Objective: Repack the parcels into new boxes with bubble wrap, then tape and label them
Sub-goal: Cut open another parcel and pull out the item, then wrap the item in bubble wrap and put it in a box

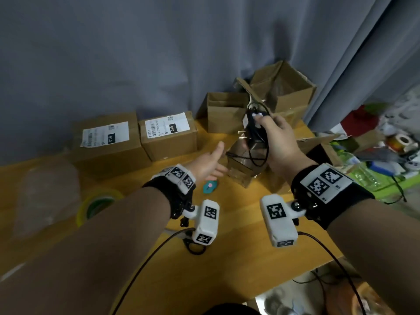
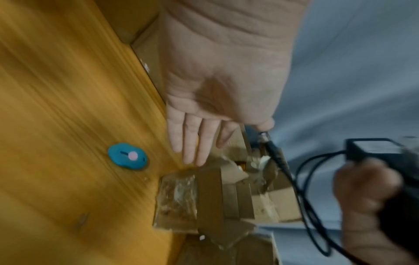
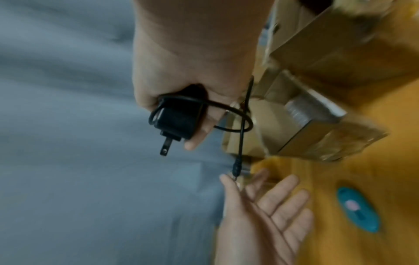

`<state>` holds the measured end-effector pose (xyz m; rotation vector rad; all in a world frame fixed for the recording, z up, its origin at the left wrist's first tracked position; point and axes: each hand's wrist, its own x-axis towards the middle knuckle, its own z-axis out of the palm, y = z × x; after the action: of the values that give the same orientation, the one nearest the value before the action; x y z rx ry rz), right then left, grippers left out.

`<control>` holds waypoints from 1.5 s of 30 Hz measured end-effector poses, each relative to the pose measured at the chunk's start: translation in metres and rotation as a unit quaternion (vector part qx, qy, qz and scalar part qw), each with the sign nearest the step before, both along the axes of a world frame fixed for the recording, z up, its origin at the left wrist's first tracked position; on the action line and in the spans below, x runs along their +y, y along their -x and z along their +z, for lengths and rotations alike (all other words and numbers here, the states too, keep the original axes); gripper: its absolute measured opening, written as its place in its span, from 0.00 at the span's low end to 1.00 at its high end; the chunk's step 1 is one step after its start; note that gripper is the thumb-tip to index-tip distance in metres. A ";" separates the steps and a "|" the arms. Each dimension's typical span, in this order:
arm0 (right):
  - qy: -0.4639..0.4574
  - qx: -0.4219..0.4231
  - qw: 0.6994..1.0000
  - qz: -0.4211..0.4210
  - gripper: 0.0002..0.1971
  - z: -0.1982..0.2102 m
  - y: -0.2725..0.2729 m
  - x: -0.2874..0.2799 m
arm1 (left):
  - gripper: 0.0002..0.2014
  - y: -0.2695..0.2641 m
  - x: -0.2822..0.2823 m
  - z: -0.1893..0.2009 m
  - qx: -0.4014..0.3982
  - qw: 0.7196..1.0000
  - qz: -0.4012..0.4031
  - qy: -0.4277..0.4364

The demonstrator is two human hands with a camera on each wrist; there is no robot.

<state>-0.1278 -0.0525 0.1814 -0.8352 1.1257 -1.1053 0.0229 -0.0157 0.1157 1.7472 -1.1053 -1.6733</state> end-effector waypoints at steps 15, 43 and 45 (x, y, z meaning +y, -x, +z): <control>0.056 0.272 0.876 0.396 0.21 -0.073 -0.105 0.045 | 0.28 -0.132 0.115 -0.013 -0.087 0.973 0.212 0.010; 0.232 0.629 0.696 0.255 0.36 -0.071 -0.107 -0.145 | 0.08 -0.138 -0.050 0.006 -0.205 0.946 0.132 0.212; 0.184 0.679 0.644 0.302 0.46 -0.083 -0.104 -0.158 | 0.10 -0.140 -0.059 0.003 -0.228 0.944 0.115 0.207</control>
<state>-0.0235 -0.2102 0.0984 -2.3727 1.5613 0.1028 0.1631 -0.0747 0.1190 1.9267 -1.2737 -0.8355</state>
